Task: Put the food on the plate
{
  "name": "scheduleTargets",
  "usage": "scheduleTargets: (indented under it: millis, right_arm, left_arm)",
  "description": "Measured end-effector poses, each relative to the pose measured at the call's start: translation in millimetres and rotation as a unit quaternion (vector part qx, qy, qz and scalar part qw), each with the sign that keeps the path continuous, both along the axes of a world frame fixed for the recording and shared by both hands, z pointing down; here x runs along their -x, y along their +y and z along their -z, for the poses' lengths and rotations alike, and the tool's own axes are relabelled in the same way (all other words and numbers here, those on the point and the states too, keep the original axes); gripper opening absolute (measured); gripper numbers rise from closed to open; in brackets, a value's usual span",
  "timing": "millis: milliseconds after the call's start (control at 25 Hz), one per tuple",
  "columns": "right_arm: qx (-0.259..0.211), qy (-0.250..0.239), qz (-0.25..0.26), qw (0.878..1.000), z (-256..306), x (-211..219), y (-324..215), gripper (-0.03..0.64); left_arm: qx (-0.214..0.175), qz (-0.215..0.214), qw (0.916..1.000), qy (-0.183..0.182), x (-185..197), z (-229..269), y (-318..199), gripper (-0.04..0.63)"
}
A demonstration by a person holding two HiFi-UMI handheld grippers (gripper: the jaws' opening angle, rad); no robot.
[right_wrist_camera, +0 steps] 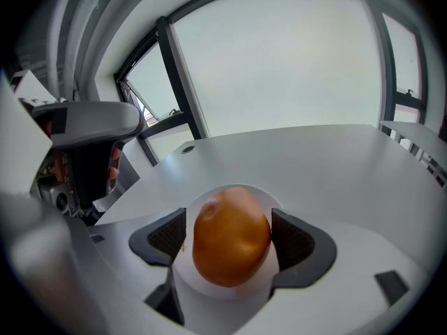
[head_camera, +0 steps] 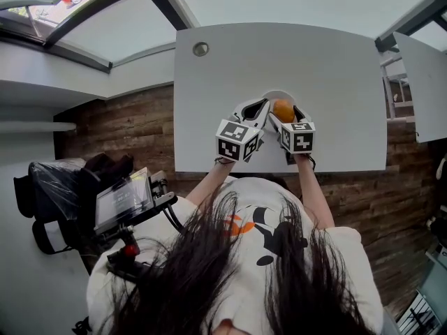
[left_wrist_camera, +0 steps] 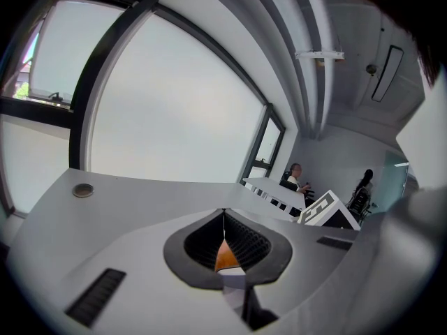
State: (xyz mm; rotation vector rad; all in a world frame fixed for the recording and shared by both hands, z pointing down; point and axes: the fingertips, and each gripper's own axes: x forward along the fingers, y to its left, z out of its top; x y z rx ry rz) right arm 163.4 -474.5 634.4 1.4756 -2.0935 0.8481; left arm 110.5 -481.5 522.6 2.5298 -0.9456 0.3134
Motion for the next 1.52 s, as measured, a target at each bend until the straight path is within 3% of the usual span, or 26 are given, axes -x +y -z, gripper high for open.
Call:
scheduleTargets:
  millis: [480,840,1000,1040,1240,1320,1520]
  right_arm:
    - [-0.056,-0.042,-0.041,0.997,45,-6,-8,0.364]
    - [-0.09,-0.074,-0.036,0.993,81,1,-5,0.362]
    - [-0.103,-0.09,-0.036,0.99,98,0,22,0.355]
    - [-0.111,-0.097,-0.04,0.988,103,-3,35,0.283]
    - [-0.13,-0.132,-0.041,0.982,119,-9,86,0.264]
    - [-0.139,-0.134,-0.047,0.98,126,-10,97,0.191]
    - [-0.15,-0.148,-0.045,0.977,133,-22,138,0.124]
  left_arm:
    - [0.003,0.009,1.0,0.0,9,-3,1,0.006]
    - [-0.006,0.01,0.9999,0.013,8,17,2,0.006]
    - [-0.014,0.008,0.9998,0.015,0,28,30,0.006]
    - [-0.019,0.007,0.9997,0.015,-3,31,43,0.006]
    - [-0.034,0.013,0.9993,0.01,-11,38,94,0.006]
    - [-0.035,0.021,0.9991,0.011,-8,40,105,0.006]
    - [-0.036,0.044,0.9983,0.011,-16,38,145,0.006]
